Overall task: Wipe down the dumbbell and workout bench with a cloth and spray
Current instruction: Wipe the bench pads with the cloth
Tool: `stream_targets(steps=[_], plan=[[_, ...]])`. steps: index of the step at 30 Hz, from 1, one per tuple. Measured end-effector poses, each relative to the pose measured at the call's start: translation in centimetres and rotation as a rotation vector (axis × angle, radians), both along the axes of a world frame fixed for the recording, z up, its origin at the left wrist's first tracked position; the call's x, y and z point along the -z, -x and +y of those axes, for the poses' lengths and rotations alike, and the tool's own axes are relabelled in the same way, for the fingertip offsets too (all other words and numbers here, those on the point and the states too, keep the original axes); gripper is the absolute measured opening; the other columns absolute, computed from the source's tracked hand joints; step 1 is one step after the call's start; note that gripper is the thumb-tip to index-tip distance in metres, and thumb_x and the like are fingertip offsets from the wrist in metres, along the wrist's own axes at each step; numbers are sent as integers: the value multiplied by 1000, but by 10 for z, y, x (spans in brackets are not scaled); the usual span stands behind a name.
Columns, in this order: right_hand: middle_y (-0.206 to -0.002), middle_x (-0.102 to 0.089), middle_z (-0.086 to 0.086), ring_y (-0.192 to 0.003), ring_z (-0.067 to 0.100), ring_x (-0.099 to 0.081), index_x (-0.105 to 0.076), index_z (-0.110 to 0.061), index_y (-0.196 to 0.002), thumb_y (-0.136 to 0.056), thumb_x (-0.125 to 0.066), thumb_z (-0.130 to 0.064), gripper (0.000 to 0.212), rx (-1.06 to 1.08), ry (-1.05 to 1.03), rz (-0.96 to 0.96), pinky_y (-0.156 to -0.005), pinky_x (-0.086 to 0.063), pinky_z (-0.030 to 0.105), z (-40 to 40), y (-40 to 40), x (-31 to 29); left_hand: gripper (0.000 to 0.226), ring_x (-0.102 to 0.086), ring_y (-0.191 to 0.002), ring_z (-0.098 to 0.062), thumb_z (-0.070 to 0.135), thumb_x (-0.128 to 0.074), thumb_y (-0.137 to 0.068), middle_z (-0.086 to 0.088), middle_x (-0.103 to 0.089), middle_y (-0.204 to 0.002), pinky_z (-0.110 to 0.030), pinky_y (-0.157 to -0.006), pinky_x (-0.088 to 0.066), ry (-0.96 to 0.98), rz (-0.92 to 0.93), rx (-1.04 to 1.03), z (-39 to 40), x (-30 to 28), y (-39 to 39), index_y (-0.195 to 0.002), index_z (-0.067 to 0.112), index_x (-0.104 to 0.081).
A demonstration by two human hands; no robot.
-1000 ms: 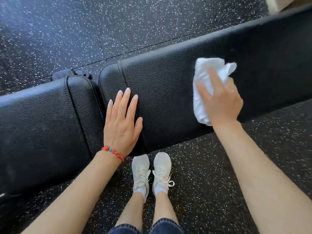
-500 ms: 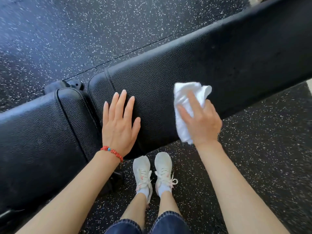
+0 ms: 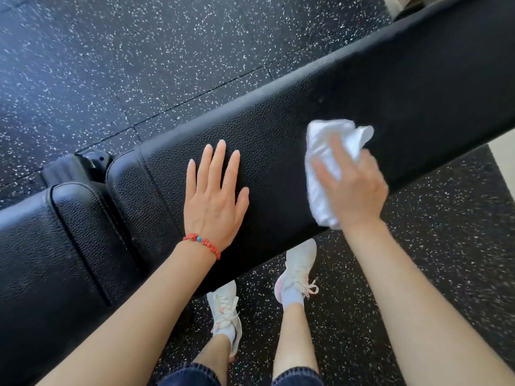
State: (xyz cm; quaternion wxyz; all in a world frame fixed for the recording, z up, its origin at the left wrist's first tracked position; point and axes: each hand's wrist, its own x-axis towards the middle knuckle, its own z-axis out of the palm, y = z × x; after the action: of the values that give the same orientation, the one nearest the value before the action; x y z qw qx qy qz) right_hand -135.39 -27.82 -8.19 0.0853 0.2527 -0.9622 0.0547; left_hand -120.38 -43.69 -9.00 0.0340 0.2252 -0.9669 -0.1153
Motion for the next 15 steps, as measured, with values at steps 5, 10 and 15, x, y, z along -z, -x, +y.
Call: stream_targets(steps=[5, 10, 15], plan=[[-104, -54, 16, -94, 30, -53, -45, -28, -134, -90, -46, -49, 49, 232, 29, -232, -68, -42, 37, -21, 31, -10, 55, -25, -137, -33, 31, -41, -89, -19, -35, -148, -49, -112, -13, -3, -8, -26, 1, -2, 1, -138, 6, -41], [-63, -53, 8, -53, 22, -49, -67, -17, -110, -86, -52, -47, 42, -280, 33, -33, -44, -40, 31, -33, -11, 5, 54, -22, -137, -33, 32, -40, -91, -20, -34, -148, -47, -113, -9, -32, 20, -59, 13, -11, 22, -137, 5, -40], [-66, -54, 12, -56, 28, -52, -67, -21, -110, -85, -53, -47, 39, -186, -2, 70, -43, -39, 30, -27, 71, 1, 55, -23, -136, -33, 33, -39, -90, -20, -36, -147, -49, -112, -12, 5, -18, -68, 9, -7, 45, -138, 5, -40]])
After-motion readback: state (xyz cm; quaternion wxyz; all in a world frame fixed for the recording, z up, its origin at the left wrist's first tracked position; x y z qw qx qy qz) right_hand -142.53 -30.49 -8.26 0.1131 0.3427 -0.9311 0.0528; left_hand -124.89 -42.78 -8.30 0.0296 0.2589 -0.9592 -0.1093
